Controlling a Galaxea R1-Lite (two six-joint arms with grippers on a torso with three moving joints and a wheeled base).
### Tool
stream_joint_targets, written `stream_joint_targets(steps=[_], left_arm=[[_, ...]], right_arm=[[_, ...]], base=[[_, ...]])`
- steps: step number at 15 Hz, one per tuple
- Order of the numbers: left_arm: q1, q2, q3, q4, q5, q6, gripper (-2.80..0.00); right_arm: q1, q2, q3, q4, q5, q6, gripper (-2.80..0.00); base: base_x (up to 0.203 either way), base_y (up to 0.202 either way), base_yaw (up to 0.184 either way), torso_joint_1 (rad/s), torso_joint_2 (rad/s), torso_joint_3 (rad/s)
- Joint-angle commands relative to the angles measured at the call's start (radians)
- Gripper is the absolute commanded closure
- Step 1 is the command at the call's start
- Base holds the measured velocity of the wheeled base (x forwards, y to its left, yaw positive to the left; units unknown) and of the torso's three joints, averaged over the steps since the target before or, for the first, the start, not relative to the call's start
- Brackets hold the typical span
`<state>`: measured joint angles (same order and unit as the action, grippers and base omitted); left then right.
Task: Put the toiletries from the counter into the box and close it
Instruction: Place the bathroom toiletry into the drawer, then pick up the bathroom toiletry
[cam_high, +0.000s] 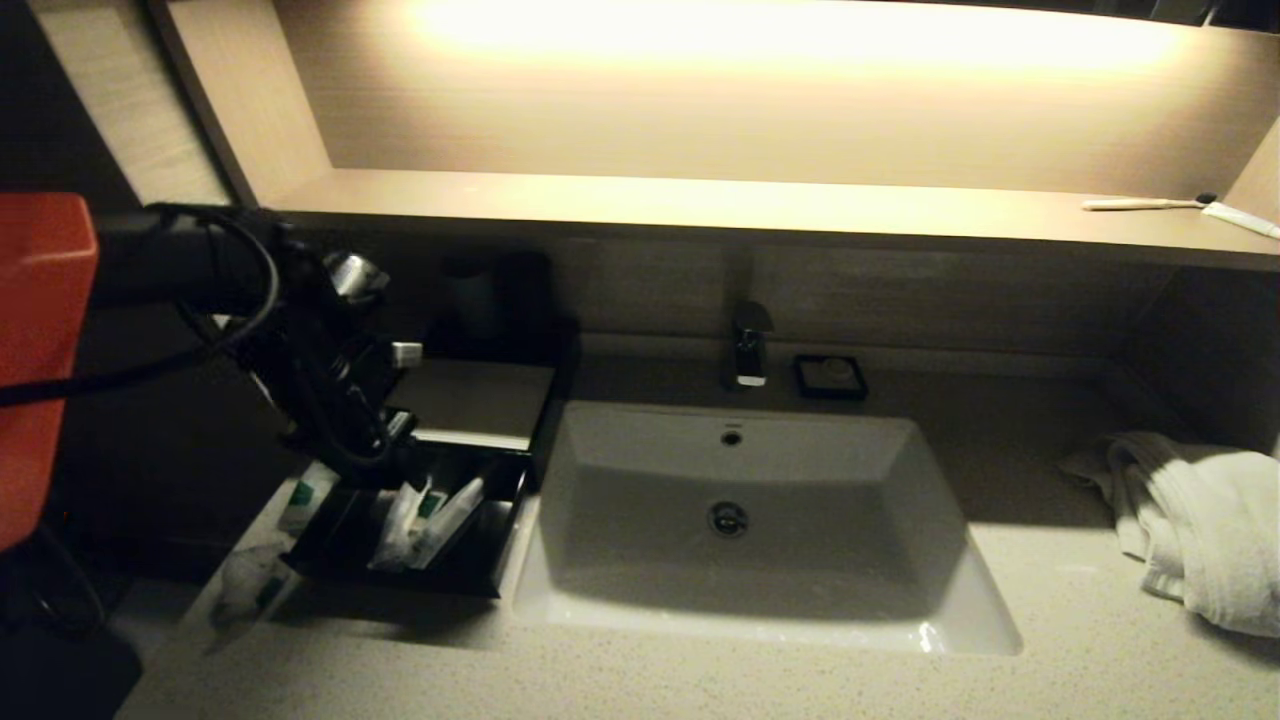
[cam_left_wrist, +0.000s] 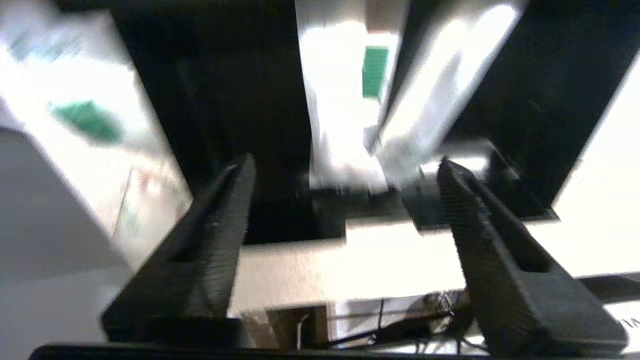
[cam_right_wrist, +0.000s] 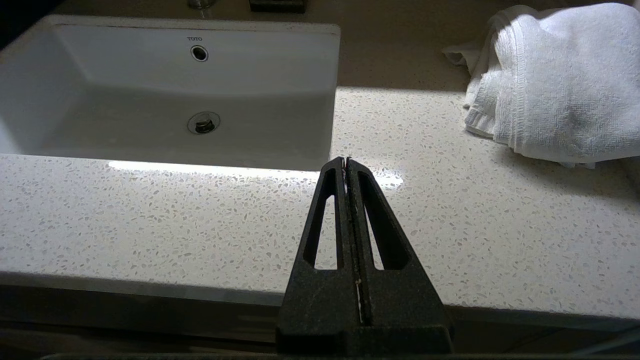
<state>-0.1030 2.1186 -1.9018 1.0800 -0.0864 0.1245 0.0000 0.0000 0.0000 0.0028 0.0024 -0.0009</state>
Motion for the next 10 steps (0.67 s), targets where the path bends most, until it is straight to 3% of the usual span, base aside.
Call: stream_joint_targets(steps=[1, 3, 4, 7, 10], left_arm=[[0.005, -0.13, 0.053, 0.007, -0.002, -0.027, -2.8], [0.01, -0.228, 0.131, 0.005, -0.004, -0.063, -2.8], [0.014, -0.287, 0.172, 0.002, -0.004, -0.095, 0.0], [0.045, -0.417, 0.287, -0.003, 0.02, -0.299, 0.0], [0.098, -0.47, 0.394, -0.013, 0.048, -0.364, 0.0]], right_arm=[[0.0, 0.0, 0.0, 0.0, 0.001, -0.001, 0.0], [0.0, 0.0, 0.0, 0.0, 0.001, -0.001, 0.0], [0.0, 0.0, 0.0, 0.0, 0.001, -0.001, 0.0], [0.0, 0.0, 0.0, 0.0, 0.001, -0.001, 0.0], [0.0, 0.0, 0.0, 0.0, 0.001, -0.001, 0.0]], base=[[0.0, 0.0, 0.0, 0.0, 0.0, 0.0], [0.0, 0.0, 0.0, 0.0, 0.0, 0.0], [0.0, 0.0, 0.0, 0.0, 0.0, 0.0], [0.0, 0.0, 0.0, 0.0, 0.0, 0.0], [0.0, 0.0, 0.0, 0.0, 0.0, 0.0]])
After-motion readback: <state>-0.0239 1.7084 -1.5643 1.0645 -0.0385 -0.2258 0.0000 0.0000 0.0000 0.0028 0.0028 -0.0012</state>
